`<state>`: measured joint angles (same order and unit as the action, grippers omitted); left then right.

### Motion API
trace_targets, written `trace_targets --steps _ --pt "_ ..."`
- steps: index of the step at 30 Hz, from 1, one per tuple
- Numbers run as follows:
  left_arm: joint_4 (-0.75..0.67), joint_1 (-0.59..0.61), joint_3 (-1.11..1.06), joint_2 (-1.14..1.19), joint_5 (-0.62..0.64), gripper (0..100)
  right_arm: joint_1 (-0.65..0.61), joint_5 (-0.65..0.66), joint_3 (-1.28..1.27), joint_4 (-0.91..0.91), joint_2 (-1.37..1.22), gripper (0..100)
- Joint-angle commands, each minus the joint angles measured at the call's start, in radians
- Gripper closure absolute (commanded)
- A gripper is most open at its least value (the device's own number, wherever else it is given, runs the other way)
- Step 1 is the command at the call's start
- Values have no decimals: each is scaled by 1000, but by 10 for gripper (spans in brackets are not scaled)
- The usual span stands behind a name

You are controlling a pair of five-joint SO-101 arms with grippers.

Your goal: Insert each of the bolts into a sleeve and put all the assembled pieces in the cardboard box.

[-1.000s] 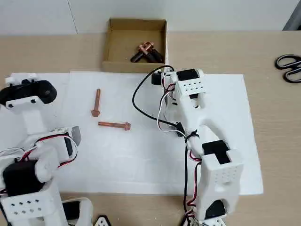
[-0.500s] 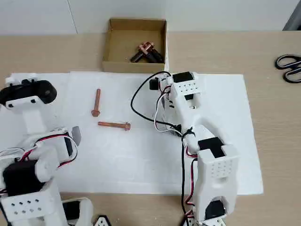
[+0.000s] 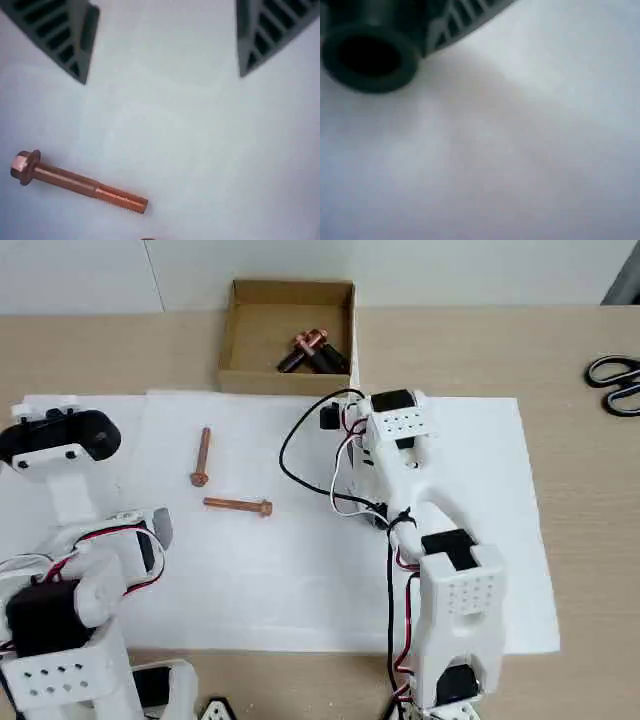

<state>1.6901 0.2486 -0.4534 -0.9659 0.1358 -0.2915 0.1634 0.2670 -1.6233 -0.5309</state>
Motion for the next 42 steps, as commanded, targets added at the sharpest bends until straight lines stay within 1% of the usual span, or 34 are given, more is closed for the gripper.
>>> trace_targets --steps 1,4,7,9,13,18,19,21,24,26,28,30,35,42 --pt "-9 2 10 6 -3 815 -16 11 97 -50 125 995" --pt "-9 -5 10 11 -8 814 -16 14 98 -50 217 995" --pt "-11 -5 10 26 -84 814 -10 15 97 -50 289 995" --pt "-9 -5 27 75 -123 814 4 15 97 -50 320 995" --pt "-11 -5 130 245 -203 815 48 17 97 -51 358 995" --pt "-17 -23 315 551 -331 815 93 15 95 -58 364 995" --pt "-15 -38 344 611 -370 815 94 15 94 -58 364 995" --pt "-15 -77 378 718 -488 815 93 15 94 -59 364 995" --pt "-17 -166 387 845 -730 815 91 15 94 -59 363 995" --pt "-17 -221 387 907 -864 815 91 15 91 -59 361 995" --pt "-17 -262 389 962 -962 815 91 15 68 -58 366 995" --pt "-46 -292 389 1010 -1037 815 91 15 43 -56 366 995" --pt "-173 -305 389 1102 -1119 815 93 15 15 -54 366 995" --pt "-296 -321 389 1160 -1135 815 94 15 15 -53 366 995"
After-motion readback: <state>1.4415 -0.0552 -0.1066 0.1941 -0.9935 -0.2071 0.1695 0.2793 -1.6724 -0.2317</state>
